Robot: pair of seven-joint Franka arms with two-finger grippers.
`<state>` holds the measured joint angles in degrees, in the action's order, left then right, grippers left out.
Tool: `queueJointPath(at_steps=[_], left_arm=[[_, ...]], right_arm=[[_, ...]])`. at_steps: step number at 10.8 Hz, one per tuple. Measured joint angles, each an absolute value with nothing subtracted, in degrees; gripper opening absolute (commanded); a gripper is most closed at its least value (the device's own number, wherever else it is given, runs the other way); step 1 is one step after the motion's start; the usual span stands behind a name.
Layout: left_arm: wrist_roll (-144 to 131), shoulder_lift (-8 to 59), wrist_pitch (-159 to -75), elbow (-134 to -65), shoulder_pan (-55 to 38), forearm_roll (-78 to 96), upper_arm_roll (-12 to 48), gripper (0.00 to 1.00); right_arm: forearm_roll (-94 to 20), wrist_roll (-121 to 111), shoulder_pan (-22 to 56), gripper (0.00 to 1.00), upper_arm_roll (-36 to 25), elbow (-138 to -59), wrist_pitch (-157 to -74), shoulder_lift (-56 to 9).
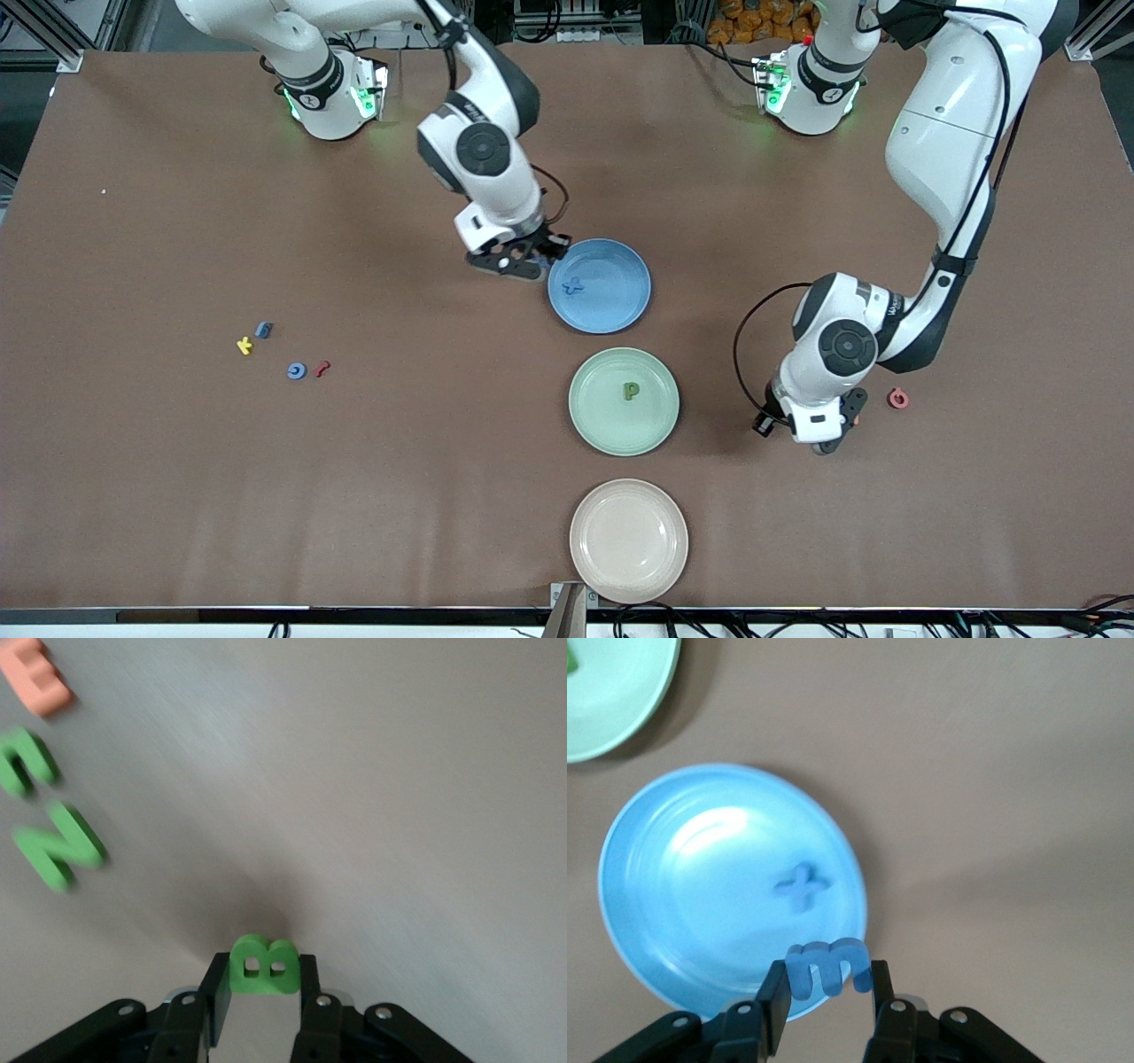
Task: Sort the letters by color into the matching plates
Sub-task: 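Carry the m to the blue plate while the left gripper grasps green B, then release the m on the blue plate while the left gripper places B, then grasp the blue G with the right gripper while the left gripper grasps N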
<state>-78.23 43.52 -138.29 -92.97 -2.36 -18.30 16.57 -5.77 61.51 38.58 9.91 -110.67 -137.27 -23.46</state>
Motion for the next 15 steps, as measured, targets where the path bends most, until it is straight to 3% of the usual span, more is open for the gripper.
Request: queueJointPath(at_steps=[1, 2, 3, 4, 5, 6, 10, 15], left_arm=[[-79.4, 43.3, -138.3, -92.4, -3.5, -18.3, 18.2, 0.00], [-81.0, 42.8, -138.3, -91.8, -5.2, -18.3, 19.3, 0.00], [-83.3, 42.2, -138.3, -91.1, -7.3, -18.3, 20.1, 0.00], [-86.2, 41.8, -138.3, -90.4, -9.5, -18.3, 20.5, 0.00], [-89.0, 41.6, -138.3, -89.9, -12.0, -18.3, 20.6, 0.85], [-91.3, 41.6, -138.3, -89.4, -14.7, -18.3, 20.7, 1.00], [-92.0, 41.6, -138.2, -88.7, -16.7, -18.7, 19.2, 1.00], [-79.9, 41.9, -130.5, -88.9, -5.0, -18.9, 18.5, 1.00]], right_arm=[[-5.8, 66.1, 41.0, 0.00, 9.9, -109.1, -139.1, -25.7], [-5.8, 70.0, 42.9, 0.66, 9.9, -107.1, -140.0, -27.9], [-5.8, 72.4, 43.9, 1.00, 9.8, -105.0, -140.1, -30.0], [-5.8, 73.5, 44.2, 1.00, 9.8, -103.5, -140.1, -31.6], [-5.8, 73.7, 44.2, 1.00, 9.5, -102.6, -140.1, -32.4], [-5.7, 73.7, 44.1, 1.00, 9.1, -102.3, -140.1, -32.7], [-5.5, 68.5, 37.2, 1.00, 8.2, -101.2, -136.7, -31.0], [-5.5, 34.5, 10.6, 1.00, 8.0, -101.1, -120.8, -25.9]])
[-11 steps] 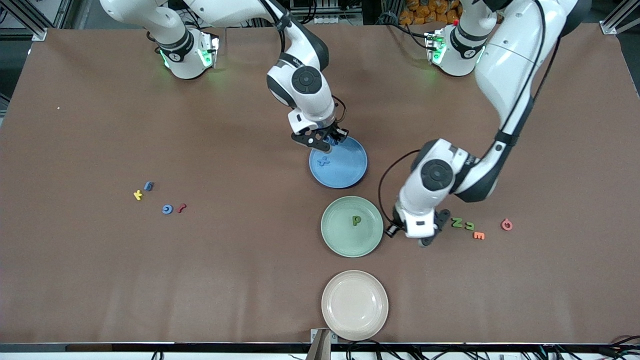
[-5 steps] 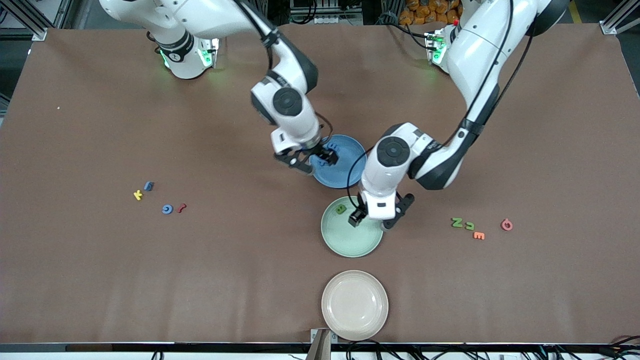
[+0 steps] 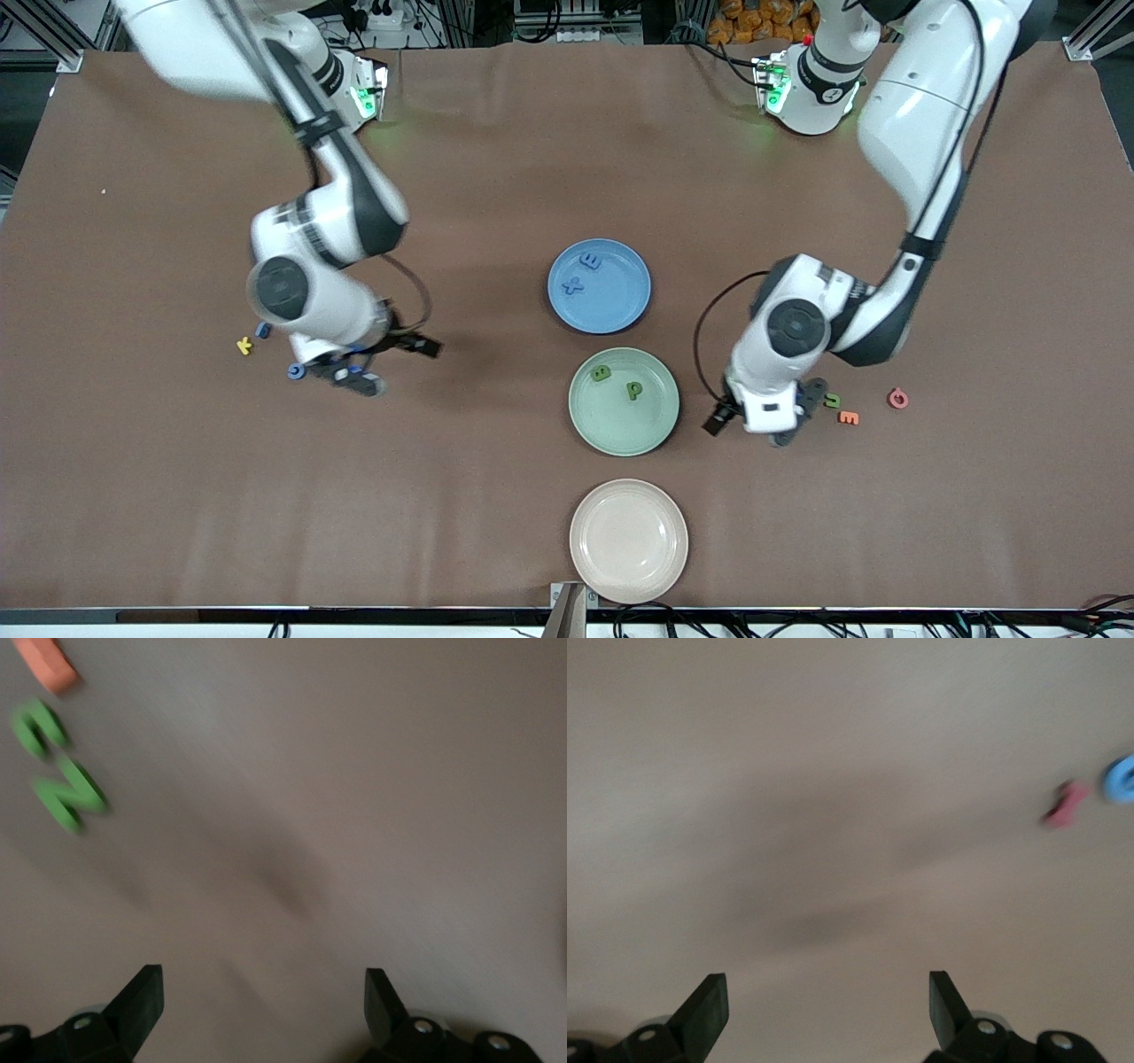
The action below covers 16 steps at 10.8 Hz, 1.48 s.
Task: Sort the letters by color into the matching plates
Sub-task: 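Grasp the blue G with the right gripper while the left gripper grasps N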
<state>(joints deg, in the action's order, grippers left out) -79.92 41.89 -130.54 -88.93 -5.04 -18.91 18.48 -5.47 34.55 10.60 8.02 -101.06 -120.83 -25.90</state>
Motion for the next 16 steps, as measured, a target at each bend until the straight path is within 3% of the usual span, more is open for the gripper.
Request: queueJointPath(at_steps=[3, 7, 10, 13, 16], left_arm=[[-72.3, 42.1, -126.0, -91.4, 2.1, -18.9, 18.5, 1.00], [-90.5, 42.1, -126.0, -93.3, 5.4, -19.3, 18.5, 1.00], [-103.6, 42.1, -127.0, -93.4, 5.5, -23.5, 18.5, 1.00], [-105.7, 42.3, -130.8, -94.0, 5.5, -23.5, 18.0, 1.00], [-105.7, 42.7, -132.2, -94.5, 5.5, -23.5, 17.2, 1.00]], right_arm=[[-4.7, 19.1, -0.8, 1.00, 8.1, -101.2, -119.0, -25.9], [1.7, 17.0, -5.7, 0.99, 8.1, -103.8, -121.1, -25.9], [4.5, 15.6, -8.1, 0.78, 8.1, -110.2, -130.6, -26.2], [6.0, 15.2, -8.9, 0.65, 8.1, -114.5, -136.9, -26.9], [7.5, 15.2, -8.9, 0.64, 8.2, -116.0, -140.9, -28.1]])
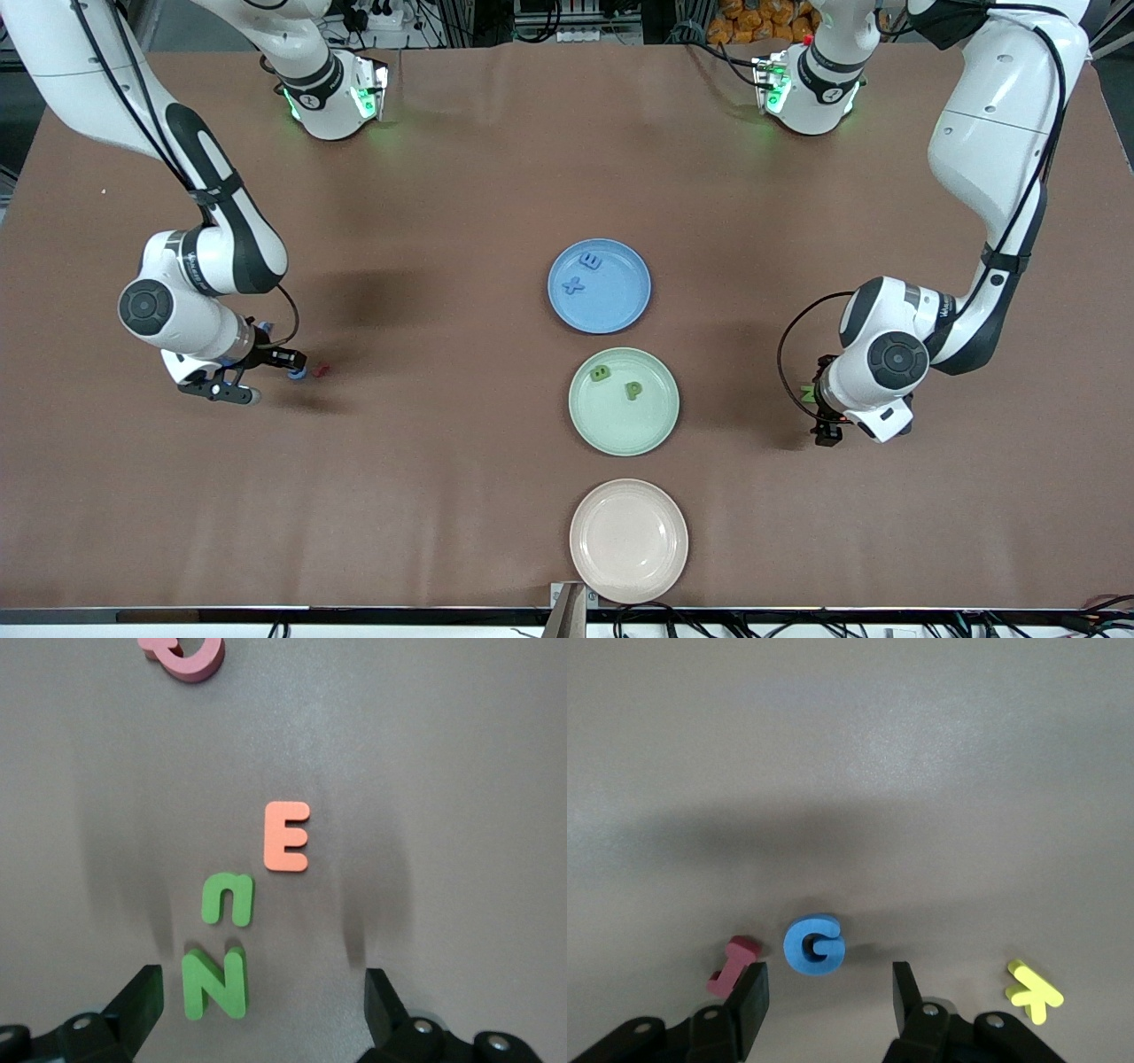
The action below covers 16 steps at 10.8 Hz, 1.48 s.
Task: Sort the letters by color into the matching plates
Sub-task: 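Grasp the blue G with the right gripper while the left gripper grasps N, then carry the G to the blue plate while the left gripper carries N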
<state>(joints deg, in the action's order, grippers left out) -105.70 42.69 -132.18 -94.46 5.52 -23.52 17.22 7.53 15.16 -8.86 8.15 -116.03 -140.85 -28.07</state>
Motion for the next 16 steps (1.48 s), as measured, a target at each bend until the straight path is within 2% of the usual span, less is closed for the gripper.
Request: queueJointPath(at_steps=[3, 5, 6, 7, 8, 9, 13, 16], left_arm=[[-105.7, 43.5, -132.5, -94.9, 5.4, -23.8, 17.1, 1.00], [-105.7, 43.8, -133.8, -95.8, 5.3, -25.3, 17.1, 1.00], [-105.7, 43.8, -134.4, -96.0, 5.4, -25.5, 17.1, 0.29], [-105.7, 43.8, -134.6, -96.1, 5.4, -25.6, 17.1, 0.00], [-105.7, 43.8, -134.9, -96.1, 5.4, -25.6, 17.1, 0.00], [-105.7, 43.7, -135.1, -96.1, 5.5, -25.6, 17.1, 0.00], [-105.7, 43.2, -135.0, -96.1, 5.4, -25.6, 17.2, 0.00], [-106.6, 43.0, -135.9, -94.2, 4.9, -25.6, 19.7, 0.00]], right_arm=[[8.2, 15.2, -8.9, 0.62, 8.2, -116.5, -143.4, -29.3], [8.2, 15.1, -8.9, 0.50, 8.2, -116.6, -144.8, -30.2], [8.4, 15.1, -8.9, 0.40, 8.2, -116.6, -145.2, -30.6], [8.6, 15.1, -8.9, 0.27, 8.2, -116.6, -145.4, -30.7], [8.9, 15.1, -8.9, 0.07, 8.2, -116.6, -145.4, -30.7], [9.0, 15.1, -8.9, 0.00, 8.2, -116.6, -145.4, -30.7], [9.1, 15.1, -8.6, 0.00, 8.6, -116.2, -145.3, -30.4], [9.0, 20.4, -4.1, 0.00, 9.3, -111.6, -133.1, -26.3]])
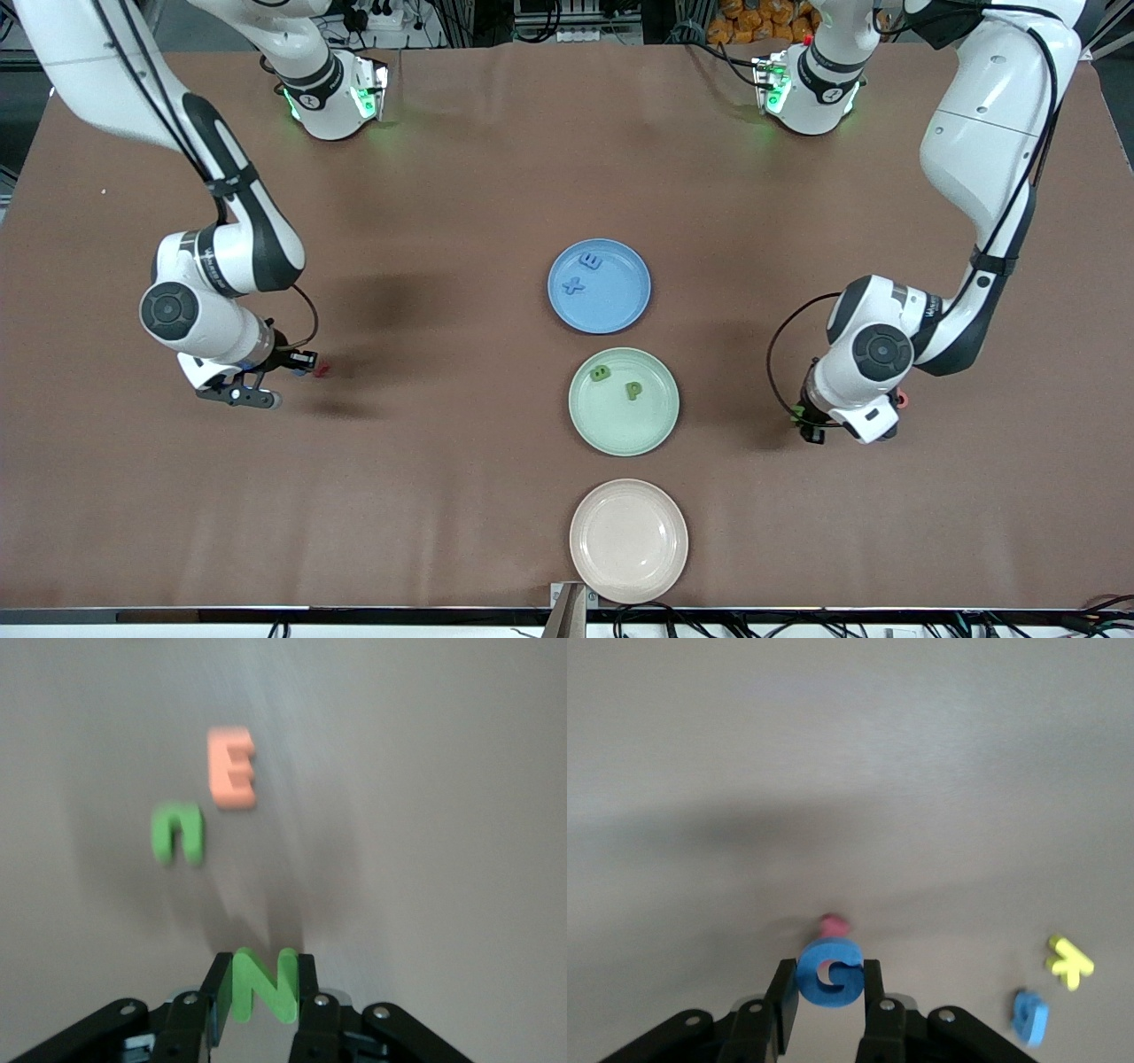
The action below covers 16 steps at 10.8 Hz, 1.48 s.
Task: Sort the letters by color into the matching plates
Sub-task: 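Carry the G to the blue plate while the left gripper carries N, then release the G on the blue plate while the left gripper places N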
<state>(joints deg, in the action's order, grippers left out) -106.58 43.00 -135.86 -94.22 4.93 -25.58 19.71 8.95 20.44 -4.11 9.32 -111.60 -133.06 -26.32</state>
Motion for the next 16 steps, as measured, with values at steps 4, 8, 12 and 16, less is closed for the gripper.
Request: queueJointPath(at_steps=[4, 8, 12, 16], left_arm=[[-113.3, 42.1, -136.0, -92.3, 1.0, -25.6, 30.0, 0.00], [-116.0, 42.0, -135.9, -89.0, -8.9, -25.7, 29.5, 1.00], [-113.0, 42.3, -133.9, -89.0, -5.4, -26.4, 24.9, 1.00], [-100.6, 43.8, -131.1, -89.9, 4.4, -26.4, 20.8, 1.00]], right_arm=[[4.3, 39.3, 9.5, 0.00, 10.8, -110.3, -129.0, -23.1], [2.7, 62.4, 25.4, 0.00, 11.6, -107.9, -129.4, -23.5], [2.2, 81.4, 38.2, 0.00, 11.4, -99.0, -129.5, -30.6], [2.2, 90.8, 42.5, 0.75, 10.9, -90.3, -129.6, -37.7]])
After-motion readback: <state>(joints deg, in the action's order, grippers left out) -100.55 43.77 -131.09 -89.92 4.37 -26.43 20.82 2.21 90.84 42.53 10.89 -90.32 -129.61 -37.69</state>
